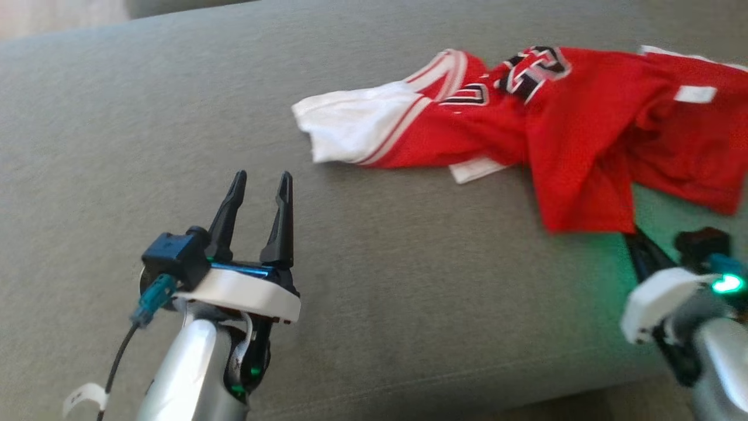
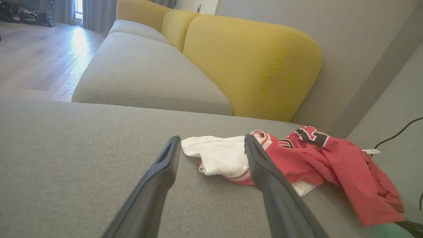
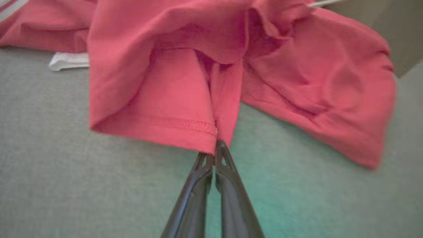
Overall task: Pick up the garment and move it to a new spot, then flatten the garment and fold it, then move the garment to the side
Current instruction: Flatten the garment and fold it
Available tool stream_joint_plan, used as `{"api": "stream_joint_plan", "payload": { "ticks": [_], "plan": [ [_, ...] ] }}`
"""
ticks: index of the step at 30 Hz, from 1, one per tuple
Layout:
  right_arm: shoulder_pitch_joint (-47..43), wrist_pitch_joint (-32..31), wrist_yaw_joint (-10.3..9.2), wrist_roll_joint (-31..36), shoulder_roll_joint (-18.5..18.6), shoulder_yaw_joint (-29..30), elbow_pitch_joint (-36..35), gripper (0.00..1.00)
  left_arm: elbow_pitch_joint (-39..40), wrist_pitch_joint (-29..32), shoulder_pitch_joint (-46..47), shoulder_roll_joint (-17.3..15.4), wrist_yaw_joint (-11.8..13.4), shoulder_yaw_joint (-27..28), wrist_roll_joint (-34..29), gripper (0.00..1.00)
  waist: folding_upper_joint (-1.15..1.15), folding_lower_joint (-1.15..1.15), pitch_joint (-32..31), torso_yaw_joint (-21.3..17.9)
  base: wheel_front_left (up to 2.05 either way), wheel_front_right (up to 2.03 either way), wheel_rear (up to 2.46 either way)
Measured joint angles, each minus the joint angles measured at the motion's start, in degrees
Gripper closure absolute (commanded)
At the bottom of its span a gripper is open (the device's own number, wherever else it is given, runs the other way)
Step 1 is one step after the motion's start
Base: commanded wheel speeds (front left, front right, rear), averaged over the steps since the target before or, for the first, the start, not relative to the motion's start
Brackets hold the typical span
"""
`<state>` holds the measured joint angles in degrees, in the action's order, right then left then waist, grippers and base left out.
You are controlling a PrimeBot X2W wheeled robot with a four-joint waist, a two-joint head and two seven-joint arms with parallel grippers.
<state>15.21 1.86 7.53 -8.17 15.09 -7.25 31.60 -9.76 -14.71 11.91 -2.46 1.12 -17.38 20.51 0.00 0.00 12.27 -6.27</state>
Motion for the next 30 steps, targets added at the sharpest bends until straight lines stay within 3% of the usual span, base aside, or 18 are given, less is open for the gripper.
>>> {"api": "stream_joint_plan", "payload": {
  "ticks": [2, 6, 11, 14, 18, 30],
  "plan": [
    [-2.71, -4.61, 0.0, -4.47, 3.66, -0.54, -4.05, 1.0, -1.2, 0.0, 0.28, 0.01, -0.19, 0.29, -1.23, 0.0, 0.0, 0.0, -0.25, -1.79, 0.0, 0.0, 0.0],
    [-6.89, -11.09, 0.0, -9.16, 7.43, 1.62, -10.55, 1.0, -5.67, 0.01, 2.3, -0.01, -0.7, 1.65, -5.24, 0.0, 0.0, 0.0, -0.13, -5.09, 0.0, 0.0, 0.0],
    [-7.81, -16.91, 0.0, -10.96, 8.18, 4.19, -16.95, 1.0, -12.65, 0.0, 7.64, -0.37, -1.22, 3.11, -8.6, 0.0, 0.0, 0.0, 0.93, -8.25, 0.0, 0.0, 0.0],
    [-9.02, -22.62, 0.0, -11.43, 8.2, 4.12, -20.11, 1.0, -16.63, 0.0, 12.34, -0.66, -3.04, 3.1, -9.82, 0.0, 0.0, 0.0, 2.32, -9.63, 0.0, 0.0, 0.0],
    [-10.73, -23.65, 0.0, -11.37, 8.08, 4.44, -21.81, 1.0, -22.41, 0.0, 16.22, -0.62, -4.44, 2.5, -10.02, 0.0, 0.0, 0.0, 3.56, -10.2, 0.0, 0.0, 0.0],
    [-9.89, -23.2, 0.0, -10.73, 5.78, 3.6, -22.47, 1.0, -39.42, 1.09, 31.15, -0.32, -5.12, 1.66, -10.16, 0.0, 0.0, 0.0, 6.61, -11.46, 0.0, 0.0, 0.0]
  ]
}}
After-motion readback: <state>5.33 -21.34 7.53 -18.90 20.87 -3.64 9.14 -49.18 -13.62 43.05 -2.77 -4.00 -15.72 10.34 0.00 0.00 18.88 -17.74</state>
